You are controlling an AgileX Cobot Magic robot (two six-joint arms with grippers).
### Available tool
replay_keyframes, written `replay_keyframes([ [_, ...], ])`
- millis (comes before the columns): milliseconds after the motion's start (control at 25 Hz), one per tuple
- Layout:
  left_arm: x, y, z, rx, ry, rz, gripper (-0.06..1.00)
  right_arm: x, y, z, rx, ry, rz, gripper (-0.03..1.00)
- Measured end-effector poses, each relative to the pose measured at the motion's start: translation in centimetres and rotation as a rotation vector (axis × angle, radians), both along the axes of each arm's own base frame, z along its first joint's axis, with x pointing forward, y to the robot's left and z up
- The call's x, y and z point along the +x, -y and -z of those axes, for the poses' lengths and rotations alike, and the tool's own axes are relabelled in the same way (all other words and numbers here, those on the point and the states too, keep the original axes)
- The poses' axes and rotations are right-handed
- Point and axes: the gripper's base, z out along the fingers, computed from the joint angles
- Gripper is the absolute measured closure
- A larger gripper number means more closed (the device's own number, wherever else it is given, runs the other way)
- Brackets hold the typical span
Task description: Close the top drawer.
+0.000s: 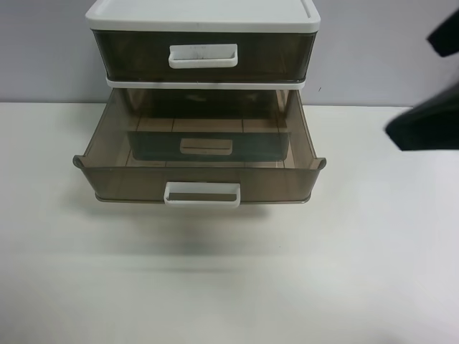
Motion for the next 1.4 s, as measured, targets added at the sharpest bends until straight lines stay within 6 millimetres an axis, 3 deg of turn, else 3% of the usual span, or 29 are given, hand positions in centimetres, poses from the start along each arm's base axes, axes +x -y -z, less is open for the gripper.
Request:
replay_keyframes([
  [320,0.0,0.0,0.0,0.0,0.0,0.0,-0.05,-6.0,7.3,3.0,0.198,0.067,0.089,-0.03],
  [520,0.0,0.0,0.0,0.0,0.0,0.0,-0.05,-8.0,9.8,5.6,0.264,0.112,0.278,-0.03],
  [560,0.0,0.0,0.0,0.0,0.0,0.0,-0.05,-8.6,10.3,7.1,0.286,0.153,0.401,-0.03],
  [720,0.0,0.0,0.0,0.0,0.0,0.0,-0.05,-9.3,10.0,10.3,0.326,0.196,0.588,-0.03],
  [840,0.0,0.0,0.0,0.0,0.0,0.0,-0.05,-9.5,9.3,12.3,0.336,0.182,0.624,-0.03],
  [1400,0.0,0.0,0.0,0.0,0.0,0.0,-0.05,-9.9,9.1,12.5,0.361,0.235,0.652,-0.03],
])
